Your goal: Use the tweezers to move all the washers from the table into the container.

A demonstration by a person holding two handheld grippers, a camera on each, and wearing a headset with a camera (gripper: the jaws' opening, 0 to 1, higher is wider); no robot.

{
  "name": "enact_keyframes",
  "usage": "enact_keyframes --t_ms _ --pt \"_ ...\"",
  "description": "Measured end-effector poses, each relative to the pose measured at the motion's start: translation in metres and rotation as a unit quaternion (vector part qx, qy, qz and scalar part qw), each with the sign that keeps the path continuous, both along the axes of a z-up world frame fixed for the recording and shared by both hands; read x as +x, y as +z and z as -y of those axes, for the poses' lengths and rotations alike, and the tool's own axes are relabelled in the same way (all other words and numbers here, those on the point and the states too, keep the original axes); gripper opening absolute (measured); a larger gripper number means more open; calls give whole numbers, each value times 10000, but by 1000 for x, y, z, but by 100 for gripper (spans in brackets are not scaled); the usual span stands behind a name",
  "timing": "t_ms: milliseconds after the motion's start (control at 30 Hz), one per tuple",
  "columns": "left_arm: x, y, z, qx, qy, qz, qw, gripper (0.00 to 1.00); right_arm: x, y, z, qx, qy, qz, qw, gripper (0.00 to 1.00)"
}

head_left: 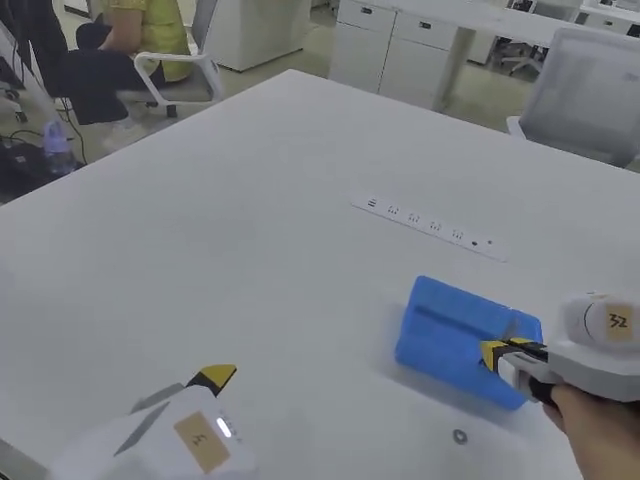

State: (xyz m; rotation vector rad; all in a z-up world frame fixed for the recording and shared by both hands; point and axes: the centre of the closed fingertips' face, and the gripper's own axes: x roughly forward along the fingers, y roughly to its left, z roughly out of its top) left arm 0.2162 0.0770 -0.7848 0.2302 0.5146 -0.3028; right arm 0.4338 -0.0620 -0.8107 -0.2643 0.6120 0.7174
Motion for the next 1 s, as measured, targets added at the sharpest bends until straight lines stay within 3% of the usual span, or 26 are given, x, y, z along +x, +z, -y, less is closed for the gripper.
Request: enact_keyframes --t_ms 233,333,500,700,1000 --pt "0 1 0 -8 -1 17 10000 85 -5 26 3 413 -258 145 9987 2" --pt "0 1 0 -7 -1 15 10000 85 -12 45 1 594 -216 367 9973 2" --pt "-1 1 1 20 -18 9 10000 85 -26 56 -5 770 -83 368 9963 2" --pt "-1 0 2 22 -47 -5 10000 85 -43 39 -5 590 133 261 9978 2" --pt "-1 -2 1 50 -29 -37 10000 84 -60 10 1 468 135 -76 9988 2"
